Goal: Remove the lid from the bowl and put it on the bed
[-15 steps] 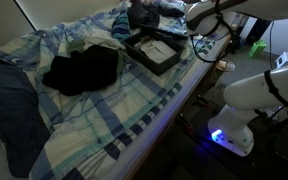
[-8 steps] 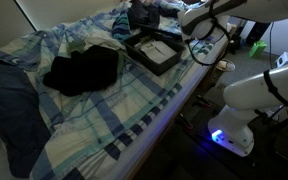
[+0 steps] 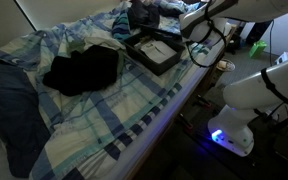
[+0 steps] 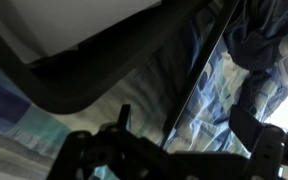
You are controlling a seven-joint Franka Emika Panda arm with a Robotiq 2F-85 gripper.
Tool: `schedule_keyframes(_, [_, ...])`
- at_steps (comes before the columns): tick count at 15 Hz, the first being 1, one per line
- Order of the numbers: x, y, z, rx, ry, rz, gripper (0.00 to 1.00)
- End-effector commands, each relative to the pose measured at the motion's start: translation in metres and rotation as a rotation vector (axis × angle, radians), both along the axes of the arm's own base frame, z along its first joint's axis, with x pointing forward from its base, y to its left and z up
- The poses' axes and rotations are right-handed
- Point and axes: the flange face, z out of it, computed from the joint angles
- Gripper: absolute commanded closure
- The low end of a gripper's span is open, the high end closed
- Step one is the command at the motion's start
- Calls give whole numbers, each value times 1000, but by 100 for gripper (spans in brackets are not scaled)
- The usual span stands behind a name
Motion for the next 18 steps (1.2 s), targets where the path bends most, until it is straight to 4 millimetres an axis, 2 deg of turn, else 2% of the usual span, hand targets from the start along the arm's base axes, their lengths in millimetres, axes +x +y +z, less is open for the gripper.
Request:
schedule_keyframes(1, [4, -8, -14, 0, -14, -69, 0])
schedule_keyframes(3, [9, -11, -19, 0, -19, -87, 28])
schedule_keyframes(8, [20, -22, -24, -17, -47, -132, 66])
schedule_keyframes(12, [27, -34, -17, -27, -82, -169, 95])
schedule_keyframes(13, [28, -37, -15, -29, -90, -176, 98])
schedule_keyframes(15, [28, -41, -8, -33, -116, -197, 97])
schedule_keyframes(17, [28, -46, 3, -39, -151, -221, 97])
schedule_keyframes(18, [25, -51, 15, -37, -173, -237, 98])
